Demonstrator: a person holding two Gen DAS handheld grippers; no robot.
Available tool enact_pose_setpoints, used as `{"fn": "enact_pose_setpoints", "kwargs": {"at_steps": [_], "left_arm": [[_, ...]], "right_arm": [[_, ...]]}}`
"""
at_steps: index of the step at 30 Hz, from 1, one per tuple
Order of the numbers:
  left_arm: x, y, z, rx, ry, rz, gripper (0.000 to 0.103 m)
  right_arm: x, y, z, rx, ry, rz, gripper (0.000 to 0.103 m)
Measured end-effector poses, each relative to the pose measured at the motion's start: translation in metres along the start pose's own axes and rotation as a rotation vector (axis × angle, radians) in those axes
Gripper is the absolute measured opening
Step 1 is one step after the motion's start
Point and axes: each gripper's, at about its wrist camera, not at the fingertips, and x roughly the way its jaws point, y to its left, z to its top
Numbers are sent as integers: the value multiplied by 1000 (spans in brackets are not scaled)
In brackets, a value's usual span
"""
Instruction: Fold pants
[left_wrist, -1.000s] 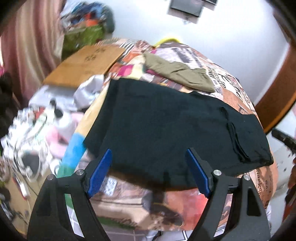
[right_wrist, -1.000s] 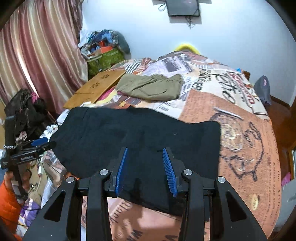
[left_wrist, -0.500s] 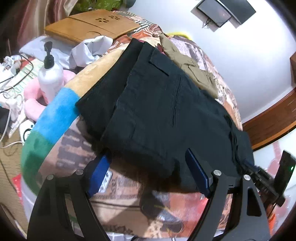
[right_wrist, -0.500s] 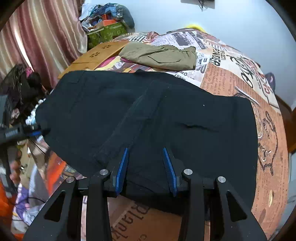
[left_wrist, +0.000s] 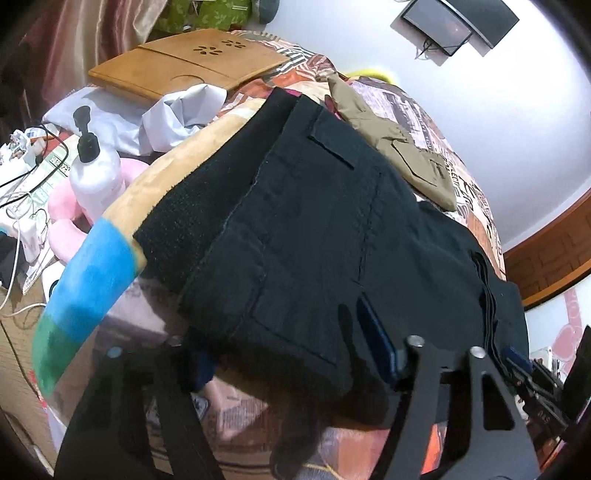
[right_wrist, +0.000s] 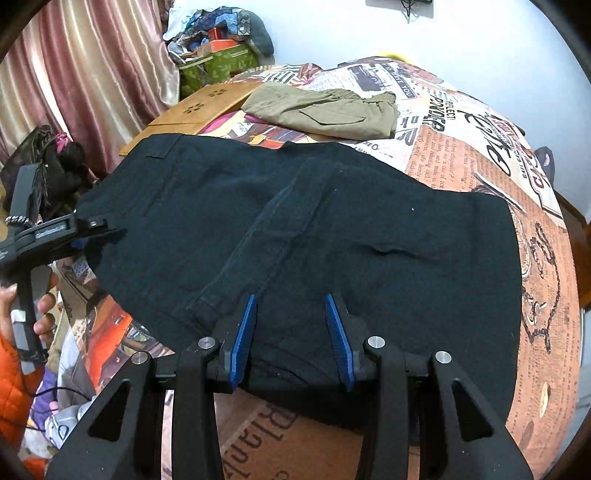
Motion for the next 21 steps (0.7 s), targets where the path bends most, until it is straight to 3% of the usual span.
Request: {"fn": "enact_pose_setpoints", "kwargs": {"at_steps": [4, 7, 12, 21], "left_arm": [[6, 4, 8, -24, 4, -1, 36], [3, 0, 11, -2, -6, 3, 27], [-10, -24, 15, 108, -54, 54, 19], [-58, -86, 41, 258, -180, -12, 16]], "right_arm": [[-1, -1, 0, 5, -2, 6, 36], [-1, -2, 0, 13, -1, 12, 36], [-8, -5, 3, 41, 2, 35, 37], [-48, -35, -7, 125, -76, -10, 39]]}}
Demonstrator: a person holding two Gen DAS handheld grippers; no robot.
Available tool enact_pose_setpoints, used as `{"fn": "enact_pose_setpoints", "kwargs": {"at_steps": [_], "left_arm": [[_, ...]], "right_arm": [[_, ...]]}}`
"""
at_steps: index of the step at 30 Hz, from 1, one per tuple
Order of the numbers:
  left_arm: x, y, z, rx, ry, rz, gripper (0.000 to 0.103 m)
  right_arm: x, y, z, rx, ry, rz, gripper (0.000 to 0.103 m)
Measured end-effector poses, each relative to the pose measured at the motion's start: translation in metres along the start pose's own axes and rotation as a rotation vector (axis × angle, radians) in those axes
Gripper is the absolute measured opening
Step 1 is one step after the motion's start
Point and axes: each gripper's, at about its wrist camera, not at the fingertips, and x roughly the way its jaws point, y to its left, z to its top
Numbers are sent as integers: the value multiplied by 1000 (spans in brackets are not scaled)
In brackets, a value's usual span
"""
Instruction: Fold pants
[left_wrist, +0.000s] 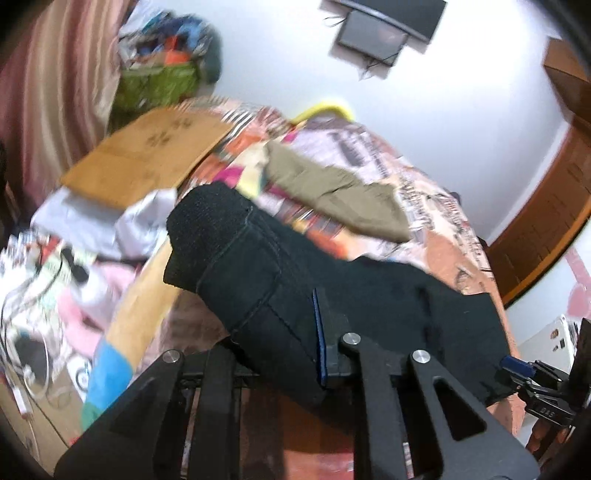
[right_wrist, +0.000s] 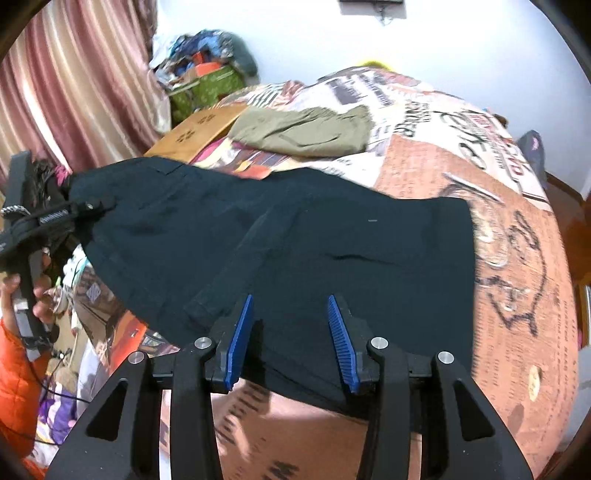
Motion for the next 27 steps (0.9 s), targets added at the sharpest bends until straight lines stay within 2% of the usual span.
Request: {"fn": "enact_pose_setpoints", "kwargs": {"at_steps": [5, 11, 21, 27], "left_arm": [[-13, -38, 21, 83, -47, -51, 16], [-17, -87, 35, 155, -79, -119, 15], [-9, -163, 40, 258, -56, -246, 13], [0, -216, 22, 357, -16, -312, 12]], "right_arm": [[-21, -34, -11, 97, -28, -60, 39], [-19, -63, -32, 155, 13, -102, 39], [-9, -73, -46, 190, -4, -48, 42], [-9, -75, -48, 195, -16, -24, 42]]}}
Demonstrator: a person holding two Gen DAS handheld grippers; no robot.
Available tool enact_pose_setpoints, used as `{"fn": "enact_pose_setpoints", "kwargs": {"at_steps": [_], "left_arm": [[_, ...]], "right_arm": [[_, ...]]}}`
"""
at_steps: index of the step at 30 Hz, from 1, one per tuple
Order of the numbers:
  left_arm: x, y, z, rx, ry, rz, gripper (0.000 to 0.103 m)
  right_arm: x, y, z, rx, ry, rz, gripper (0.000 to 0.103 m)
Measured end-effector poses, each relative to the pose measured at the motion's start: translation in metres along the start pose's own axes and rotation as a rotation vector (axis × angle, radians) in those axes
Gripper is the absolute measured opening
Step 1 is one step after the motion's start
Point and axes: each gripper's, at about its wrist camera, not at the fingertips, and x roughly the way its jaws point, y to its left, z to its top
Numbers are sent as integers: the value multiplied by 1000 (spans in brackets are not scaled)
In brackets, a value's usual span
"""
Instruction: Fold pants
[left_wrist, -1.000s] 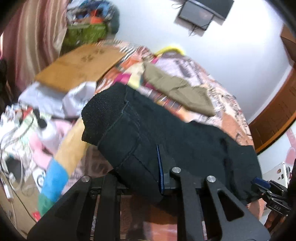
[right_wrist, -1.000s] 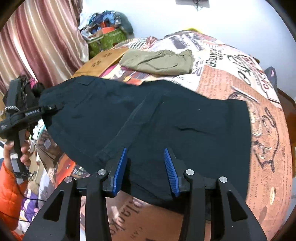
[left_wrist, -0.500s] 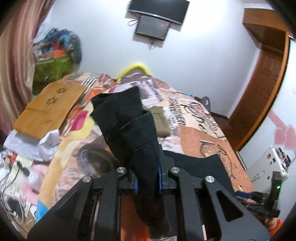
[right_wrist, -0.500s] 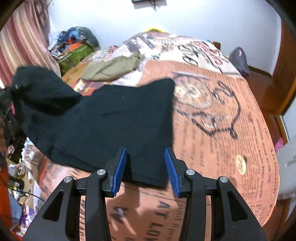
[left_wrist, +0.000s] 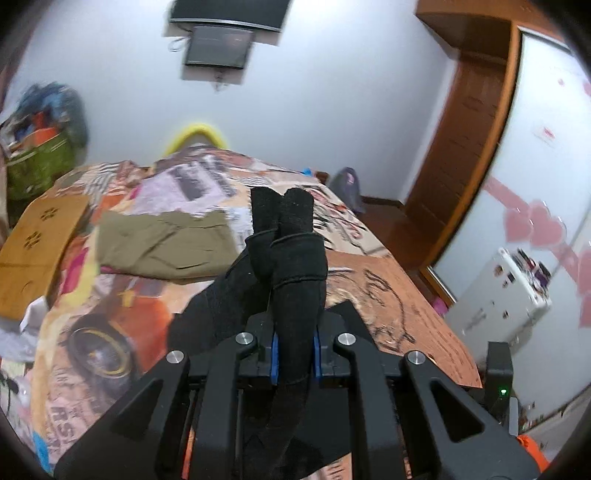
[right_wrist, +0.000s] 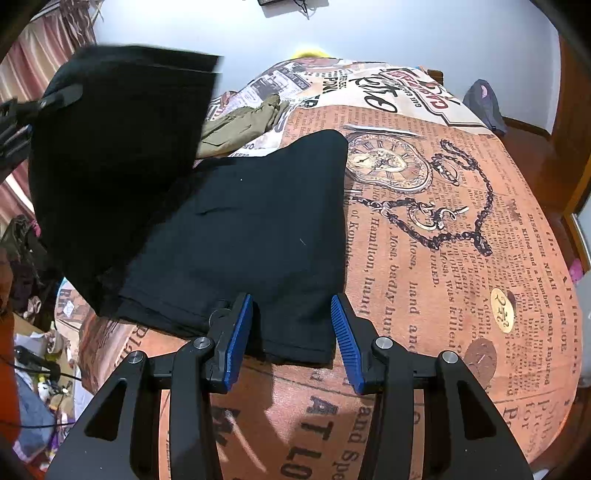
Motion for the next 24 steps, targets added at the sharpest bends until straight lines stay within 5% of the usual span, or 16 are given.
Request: {"fn": "enact_pose_setpoints", "kwargs": {"at_steps": [9, 24], "left_arm": [[30, -65, -21, 145, 79, -70, 12], [78, -90, -86, 161, 303, -101, 16]], "right_arm": [[0, -3, 0, 11, -8, 27, 43], [-38, -22, -10, 79, -37, 35, 43]]}}
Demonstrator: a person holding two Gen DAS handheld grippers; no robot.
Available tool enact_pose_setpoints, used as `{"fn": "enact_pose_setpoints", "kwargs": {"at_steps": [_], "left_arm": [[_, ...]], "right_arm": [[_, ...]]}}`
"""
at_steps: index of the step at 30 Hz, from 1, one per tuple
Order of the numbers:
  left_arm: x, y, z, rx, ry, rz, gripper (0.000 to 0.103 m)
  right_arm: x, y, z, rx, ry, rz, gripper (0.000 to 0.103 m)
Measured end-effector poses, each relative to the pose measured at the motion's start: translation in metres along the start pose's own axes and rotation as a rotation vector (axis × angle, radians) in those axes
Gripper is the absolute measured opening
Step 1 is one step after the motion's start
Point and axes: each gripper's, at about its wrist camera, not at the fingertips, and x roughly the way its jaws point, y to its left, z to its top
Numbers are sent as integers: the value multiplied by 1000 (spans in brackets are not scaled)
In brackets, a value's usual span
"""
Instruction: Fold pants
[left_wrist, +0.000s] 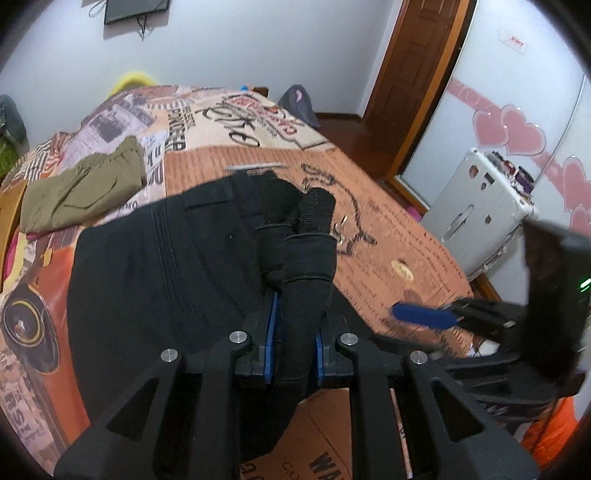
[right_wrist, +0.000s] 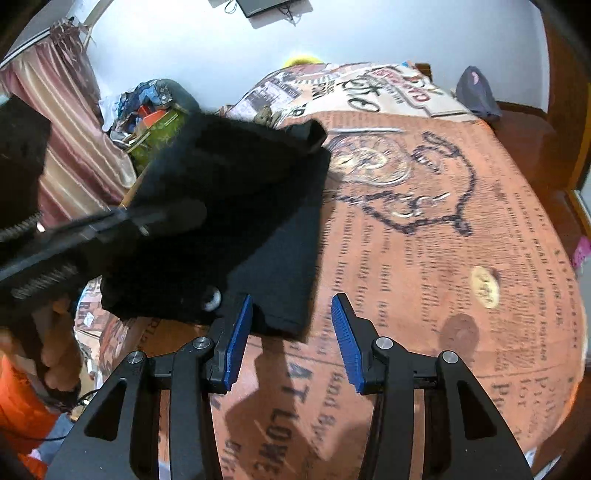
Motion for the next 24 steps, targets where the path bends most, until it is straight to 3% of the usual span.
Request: {"fn": "enact_pose_setpoints", "kwargs": {"at_steps": [3, 6, 7, 15, 18, 24], "left_arm": [[2, -6, -5, 15, 14, 8, 30], [-4, -15, -9, 26, 3, 0, 66], [-7, -15, -8, 25, -10, 8, 71], [-48, 11, -8, -35, -78, 49, 72], [-63, 43, -11, -77, -104, 120, 79], [-56, 113, -37, -185, -20, 241, 80]], "right_arm": [[-13, -3, 0, 7, -23, -19, 43], [-27, -5, 3, 10, -52, -35, 43], [-29, -5, 4, 10, -59, -38, 43], [-45, 13, 15, -27, -122, -13, 43], [-41, 26, 16, -58, -118, 1, 43], [-14, 43, 8, -94, -45, 21, 44]]}}
